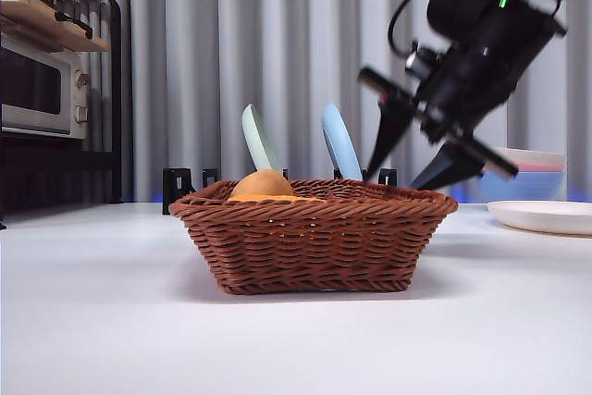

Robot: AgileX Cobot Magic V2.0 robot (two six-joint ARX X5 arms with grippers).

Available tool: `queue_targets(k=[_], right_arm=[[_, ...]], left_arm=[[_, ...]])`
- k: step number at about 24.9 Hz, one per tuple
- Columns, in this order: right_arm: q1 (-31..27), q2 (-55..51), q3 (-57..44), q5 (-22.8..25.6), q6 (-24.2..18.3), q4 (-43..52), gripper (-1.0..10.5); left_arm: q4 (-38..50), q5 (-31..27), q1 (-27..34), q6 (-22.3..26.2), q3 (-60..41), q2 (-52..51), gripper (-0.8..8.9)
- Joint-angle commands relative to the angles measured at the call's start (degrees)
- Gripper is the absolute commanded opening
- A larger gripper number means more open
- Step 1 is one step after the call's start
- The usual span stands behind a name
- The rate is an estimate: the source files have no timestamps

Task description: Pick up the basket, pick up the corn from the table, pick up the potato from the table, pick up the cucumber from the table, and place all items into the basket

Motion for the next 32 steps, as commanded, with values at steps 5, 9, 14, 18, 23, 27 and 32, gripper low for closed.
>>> queue_targets(k=[5, 9, 14, 18, 23, 27, 32], right_arm=[[-1.4, -18.6, 0.4, 0.1, -15.3, -1.7, 2.9], [-1.3, -27.4, 0.4, 3.7, -21.9, -6.8, -0.2], [-1.3, -33.1, 0.4, 11.3, -24.9, -10.8, -0.2], [-0.7, -35.8, -0.7, 14.8, -26.4, -11.9, -0.2], [1.5, -40.7, -7.7, 15.1, -26.3, -8.0, -0.2], [3.4, -47.0, -18.0, 18.8, -24.3, -0.5, -0.2], [5.6, -56.7, -31.4, 24.1, -22.2, 8.2, -0.2]], left_arm=[[-4.4, -5.5, 1.0, 7.5, -3.0, 2.6, 1.01], [-3.1, -9.0, 4.6, 7.7, -9.4, 2.5, -0.08], [7.9, -8.7, 9.1, 7.7, -21.5, -1.1, -0.08], [18.7, -6.7, 10.7, 7.7, -32.4, -5.8, -0.08], [29.1, -3.7, 11.5, 7.7, -45.3, -12.9, -0.08], [33.0, 0.4, 11.5, 7.6, -55.1, -19.0, -0.08], [35.5, 0.7, 11.5, 6.6, -66.1, -27.8, -0.08]])
